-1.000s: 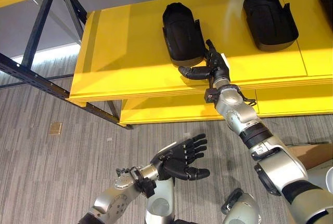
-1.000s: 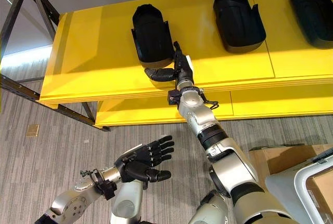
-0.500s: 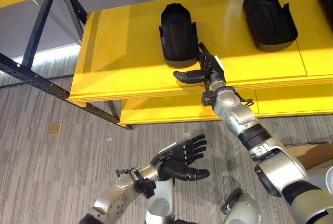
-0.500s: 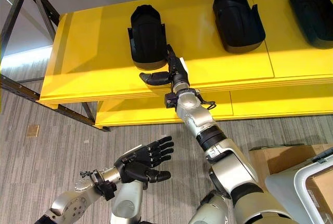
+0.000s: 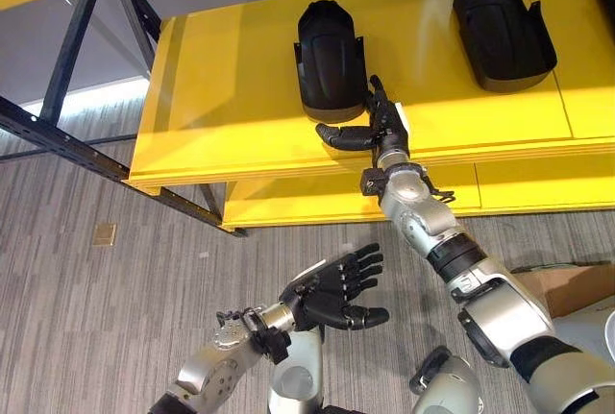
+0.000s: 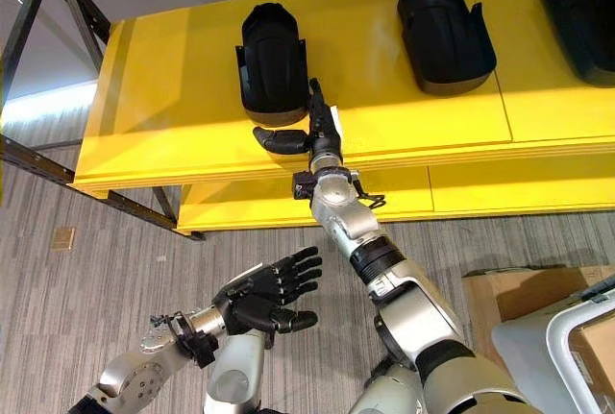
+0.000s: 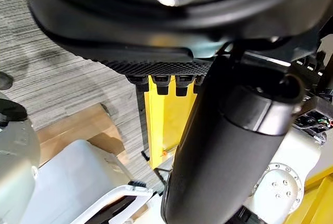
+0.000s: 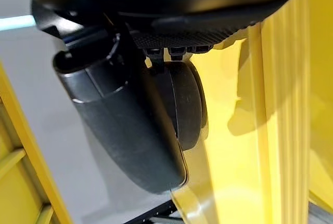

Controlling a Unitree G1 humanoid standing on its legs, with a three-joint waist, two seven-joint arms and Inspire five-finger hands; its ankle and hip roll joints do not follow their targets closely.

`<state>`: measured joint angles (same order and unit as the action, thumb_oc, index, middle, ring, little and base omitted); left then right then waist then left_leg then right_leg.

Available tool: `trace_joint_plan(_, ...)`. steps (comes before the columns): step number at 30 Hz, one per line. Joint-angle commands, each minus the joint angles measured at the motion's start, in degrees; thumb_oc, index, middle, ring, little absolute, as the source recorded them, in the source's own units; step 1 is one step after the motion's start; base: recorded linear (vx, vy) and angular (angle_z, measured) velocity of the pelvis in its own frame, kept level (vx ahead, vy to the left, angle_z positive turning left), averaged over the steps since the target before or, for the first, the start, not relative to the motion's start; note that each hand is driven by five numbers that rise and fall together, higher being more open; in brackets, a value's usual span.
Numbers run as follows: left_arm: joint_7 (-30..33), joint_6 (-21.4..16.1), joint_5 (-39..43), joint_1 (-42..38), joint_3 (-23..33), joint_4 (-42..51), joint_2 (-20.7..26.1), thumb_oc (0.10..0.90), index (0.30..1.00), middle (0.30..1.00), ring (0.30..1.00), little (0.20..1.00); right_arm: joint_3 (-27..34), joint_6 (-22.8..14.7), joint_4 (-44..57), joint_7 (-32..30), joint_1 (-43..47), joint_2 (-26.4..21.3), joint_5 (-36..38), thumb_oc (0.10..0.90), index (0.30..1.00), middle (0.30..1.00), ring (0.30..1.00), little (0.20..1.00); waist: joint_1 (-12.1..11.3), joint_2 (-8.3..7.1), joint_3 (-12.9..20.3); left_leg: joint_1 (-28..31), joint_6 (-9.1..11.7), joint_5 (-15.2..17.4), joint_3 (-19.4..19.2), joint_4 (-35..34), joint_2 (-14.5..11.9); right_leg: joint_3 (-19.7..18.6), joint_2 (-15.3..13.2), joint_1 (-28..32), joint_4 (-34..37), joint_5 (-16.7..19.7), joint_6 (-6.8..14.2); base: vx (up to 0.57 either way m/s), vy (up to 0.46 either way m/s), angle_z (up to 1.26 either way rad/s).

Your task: Move parts from the plastic box to the shelf.

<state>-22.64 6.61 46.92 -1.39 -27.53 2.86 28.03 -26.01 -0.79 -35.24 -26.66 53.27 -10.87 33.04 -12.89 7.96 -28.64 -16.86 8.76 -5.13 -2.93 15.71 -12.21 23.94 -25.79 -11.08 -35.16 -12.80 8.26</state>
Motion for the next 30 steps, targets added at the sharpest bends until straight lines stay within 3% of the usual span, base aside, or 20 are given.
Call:
trace_joint_plan(1,0.8,-5.5,3.0,-3.5,-1.9,7.5,-0.5,0.9,1.0,1.0,1.0,1.0,3.3,-2.8,-1.8,-4.2,-1.0,4.9,-2.0,0.9,1.0,1.0,1.0,1.0,-2.3,-1.44,-1.2,1.4,-1.4,-1.1,-9.3,-2.6,-4.5,-1.4,1.0,2.4,2.5,3.6,-0.8,0.0,0.0,0.0)
trace_joint_plan(5,2.0,-6.2,3.1,-3.9,-2.0,7.5,-1.2,0.9,1.0,1.0,1.0,1.0,4.6,-8.0,1.0,-7.2,-2.2,4.4,-8.5,0.9,1.0,1.0,1.0,1.0,-1.3,-1.09,-1.2,1.1,-2.1,-2.0,-10.1,-3.0,-5.2,-1.8,1.8,1.5,3.3,4.9,-1.4,-0.06,0.018,-0.03)
trace_joint_plan(9,3.1,-6.6,3.2,-3.9,-1.8,7.6,-1.8,0.9,1.0,1.0,1.0,1.0,5.1,-10.8,6.5,-8.5,-3.3,4.0,-13.3,0.9,1.0,1.0,1.0,1.0,-0.2,-1.11,-1.2,1.5,-2.1,-2.0,-10.6,-3.3,-5.3,-2.6,1.9,1.1,3.5,5.1,-1.3,-0.01,0.034,-0.07)
trace_joint_plan(14,4.1,-6.9,3.7,-4.2,-2.2,7.6,-2.8,0.9,1.0,1.0,1.0,1.0,4.5,-11.0,16.4,-10.1,-3.9,4.0,-24.0,0.9,1.0,1.0,1.0,1.0,1.1,-0.61,-1.2,2.2,-2.2,-1.6,-11.1,-3.2,-5.1,-3.6,1.5,0.6,3.2,5.2,-1.2,-0.01,0.046,-0.12)
trace_joint_plan(25,3.1,-8.0,4.1,-3.3,-2.1,7.0,-2.8,0.9,1.0,1.0,1.0,1.0,4.9,-14.3,23.9,-11.7,-3.6,2.2,-29.4,0.9,1.0,1.0,1.0,1.0,2.0,-0.07,-1.2,4.2,-2.3,-1.0,-11.7,-3.5,-4.6,-3.9,0.9,1.3,2.9,5.1,-1.4,0.01,0.023,-0.04)
trace_joint_plan(27,2.7,-8.4,4.5,-2.7,-1.6,7.2,-2.6,0.9,1.0,1.0,1.0,1.0,5.2,-16.2,26.8,-9.5,-4.6,1.4,-31.8,0.9,1.0,1.0,1.0,1.0,2.5,-0.12,-1.0,4.9,-2.3,-0.7,-11.8,-3.6,-4.6,-4.1,0.9,1.5,3.0,4.9,-1.4,0.02,0.032,-0.05)
trace_joint_plan(30,2.5,-8.7,4.8,-2.3,-1.3,7.2,-2.7,0.9,1.0,1.0,1.0,1.0,4.6,-15.9,29.0,-7.6,-6.0,0.9,-33.8,0.9,1.0,1.0,1.0,1.0,2.8,-0.21,-0.7,5.2,-2.3,-0.6,-11.9,-3.7,-4.6,-4.3,0.9,1.5,2.9,4.9,-1.5,0.0,0.0,0.0)
